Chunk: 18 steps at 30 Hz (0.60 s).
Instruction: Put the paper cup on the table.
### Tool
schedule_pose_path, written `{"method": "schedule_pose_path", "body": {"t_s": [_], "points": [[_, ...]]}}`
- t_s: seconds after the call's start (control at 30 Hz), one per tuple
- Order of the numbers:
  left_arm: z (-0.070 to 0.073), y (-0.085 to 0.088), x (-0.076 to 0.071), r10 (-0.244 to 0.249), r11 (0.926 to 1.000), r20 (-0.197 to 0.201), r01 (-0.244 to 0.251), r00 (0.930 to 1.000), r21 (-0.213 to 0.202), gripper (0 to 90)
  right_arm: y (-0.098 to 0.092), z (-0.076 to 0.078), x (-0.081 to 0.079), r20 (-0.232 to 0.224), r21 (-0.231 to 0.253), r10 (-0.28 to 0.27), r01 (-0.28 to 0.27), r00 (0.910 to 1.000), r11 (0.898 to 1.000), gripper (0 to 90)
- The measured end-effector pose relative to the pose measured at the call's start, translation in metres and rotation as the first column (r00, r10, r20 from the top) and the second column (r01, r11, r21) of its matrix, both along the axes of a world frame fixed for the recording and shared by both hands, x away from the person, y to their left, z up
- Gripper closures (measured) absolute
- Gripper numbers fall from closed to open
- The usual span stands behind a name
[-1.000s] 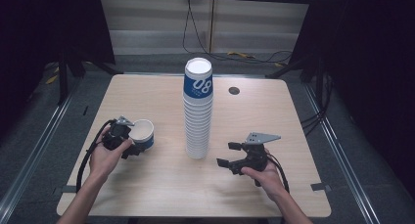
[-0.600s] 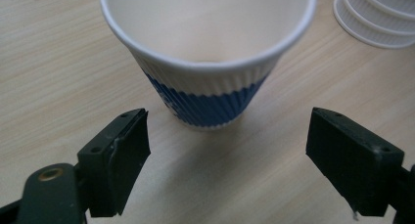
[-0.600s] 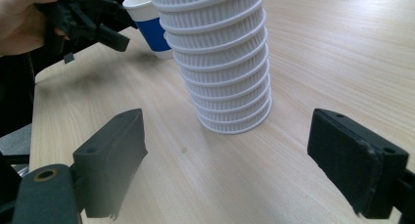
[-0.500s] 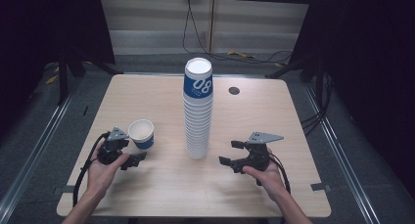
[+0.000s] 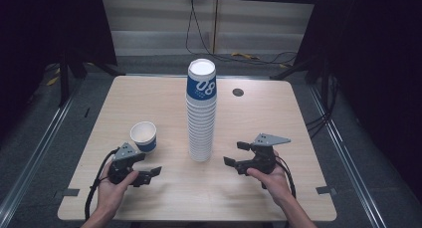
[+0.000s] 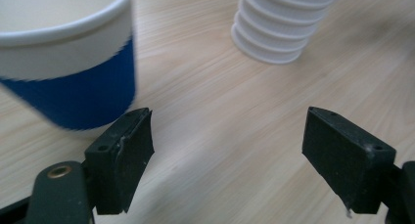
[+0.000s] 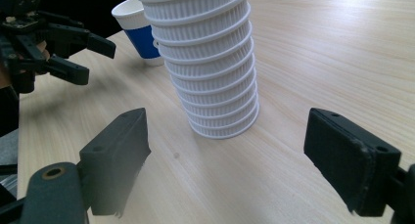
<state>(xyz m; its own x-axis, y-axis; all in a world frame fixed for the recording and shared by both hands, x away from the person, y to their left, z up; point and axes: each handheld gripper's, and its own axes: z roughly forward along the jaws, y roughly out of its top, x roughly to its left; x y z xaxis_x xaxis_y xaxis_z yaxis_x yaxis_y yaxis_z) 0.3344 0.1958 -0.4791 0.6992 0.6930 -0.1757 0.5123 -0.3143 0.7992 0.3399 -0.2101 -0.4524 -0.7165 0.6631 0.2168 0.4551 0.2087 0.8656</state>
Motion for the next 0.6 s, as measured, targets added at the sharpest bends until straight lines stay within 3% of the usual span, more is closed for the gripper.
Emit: {"method": "schedule_pose_path", "body": {"t_s": [0.17,0.23,0.33,0.47,0.53,0.6], "points": [[-0.001,-0.011,-0.005,-0.006,0.9998,0.028,0.006,0.9996,-0.020,19.0,0.001,0.000,-0.008,-0.001,-0.018,0.003,-0.003,1.0000,1.000,16.4],[-0.003,-0.014,-0.006,-0.015,0.9995,0.022,0.016,0.9996,-0.027,19.1,0.002,-0.001,-0.013,0.000,-0.006,0.007,-0.007,1.0000,1.000,16.4],[-0.007,-0.021,-0.011,-0.026,0.9989,0.023,0.027,0.9994,-0.038,19.0,0.003,-0.004,-0.019,0.010,-0.029,-0.002,0.002,1.0000,1.000,16.4],[0.000,-0.021,-0.016,-0.042,0.9974,0.088,0.047,0.9952,-0.056,19.8,0.004,-0.006,-0.023,0.018,-0.035,-0.020,0.020,0.9996,0.999,16.3],[-0.001,-0.020,-0.018,-0.040,0.9951,0.067,0.045,0.9970,-0.088,19.4,0.004,-0.007,-0.023,0.021,-0.046,-0.029,0.030,0.9994,0.999,16.1],[-0.003,-0.021,-0.019,-0.054,0.9961,0.063,0.058,0.9966,-0.066,19.6,0.003,-0.009,-0.022,0.010,-0.075,-0.050,0.051,0.9987,0.996,15.8]]}}
